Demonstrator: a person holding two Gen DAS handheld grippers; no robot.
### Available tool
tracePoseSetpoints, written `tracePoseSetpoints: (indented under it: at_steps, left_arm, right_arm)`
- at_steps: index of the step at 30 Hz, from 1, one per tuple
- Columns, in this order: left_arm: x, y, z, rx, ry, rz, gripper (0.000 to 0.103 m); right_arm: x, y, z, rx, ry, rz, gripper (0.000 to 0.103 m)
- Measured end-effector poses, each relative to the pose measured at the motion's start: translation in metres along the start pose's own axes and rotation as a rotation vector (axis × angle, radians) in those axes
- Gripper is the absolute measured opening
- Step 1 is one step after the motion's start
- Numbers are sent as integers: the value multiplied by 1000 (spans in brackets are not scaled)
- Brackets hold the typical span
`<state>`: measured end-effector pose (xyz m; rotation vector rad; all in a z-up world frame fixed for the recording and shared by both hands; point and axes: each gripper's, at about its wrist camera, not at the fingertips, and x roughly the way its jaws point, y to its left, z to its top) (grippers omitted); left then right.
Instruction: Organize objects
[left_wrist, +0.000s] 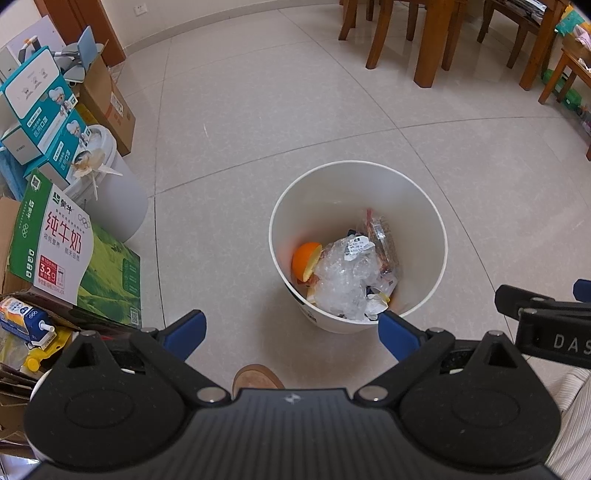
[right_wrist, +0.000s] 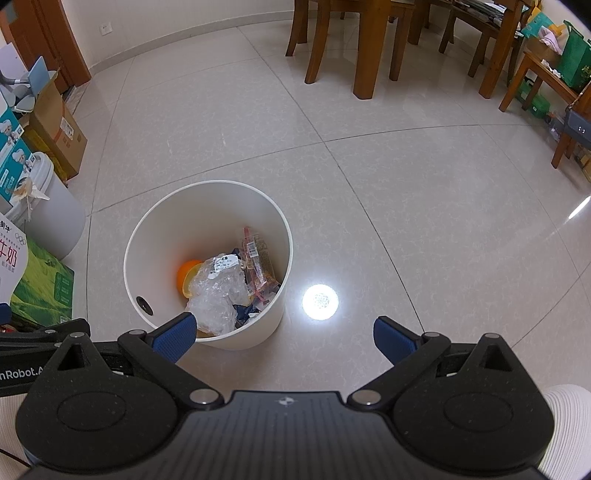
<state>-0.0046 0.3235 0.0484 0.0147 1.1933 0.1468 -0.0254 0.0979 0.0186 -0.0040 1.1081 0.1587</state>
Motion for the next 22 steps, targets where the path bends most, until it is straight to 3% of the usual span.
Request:
tracePoseSetpoints:
  at_steps: [22]
  left_arm:
    - [1, 0, 0, -1, 3, -1, 99]
  right_arm:
    - [1, 1, 1, 2, 2, -3, 103]
